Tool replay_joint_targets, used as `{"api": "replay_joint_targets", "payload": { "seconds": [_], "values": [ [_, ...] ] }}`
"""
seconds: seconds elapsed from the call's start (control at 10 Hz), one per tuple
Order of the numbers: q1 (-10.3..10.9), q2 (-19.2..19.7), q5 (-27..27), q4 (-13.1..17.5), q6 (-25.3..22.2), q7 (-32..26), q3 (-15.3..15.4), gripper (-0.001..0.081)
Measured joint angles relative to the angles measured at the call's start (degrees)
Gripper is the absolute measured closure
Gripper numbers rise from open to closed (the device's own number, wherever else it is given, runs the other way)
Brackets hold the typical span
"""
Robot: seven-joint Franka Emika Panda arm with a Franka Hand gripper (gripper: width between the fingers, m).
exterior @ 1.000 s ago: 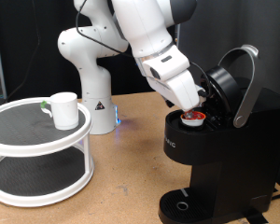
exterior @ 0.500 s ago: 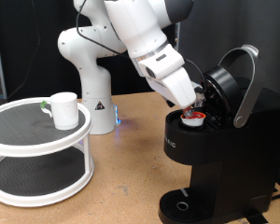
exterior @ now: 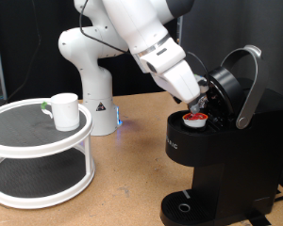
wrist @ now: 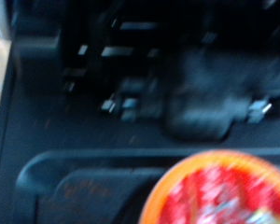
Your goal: Make a cup of coffee with the keurig machine
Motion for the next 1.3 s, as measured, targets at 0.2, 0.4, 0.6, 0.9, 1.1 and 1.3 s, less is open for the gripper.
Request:
{"api": "replay_joint_targets", "payload": {
  "seconds": [0.2,0.4,0.6,0.9,1.1,1.3],
  "values": [
    [-0.05,-0.89,0.83,1.58,-2.08,1.12,-0.01,-0.0001],
    [-0.06,-0.76,-0.46,3.70,-2.31,4.63,0.08,-0.0001],
    [-0.11,0.20,-3.25,5.62,-1.66,7.24,0.19,-0.0001],
    [-0.55,1.54,-5.45,7.70,-4.53,7.50,-0.03,-0.0001],
    [-0.79,1.05,-5.15,7.81,-4.04,7.48,-0.42,-0.0001],
    [-1.54,-0.23,-3.75,9.59,-7.75,7.63,-2.37,-0.0001]
  ]
}}
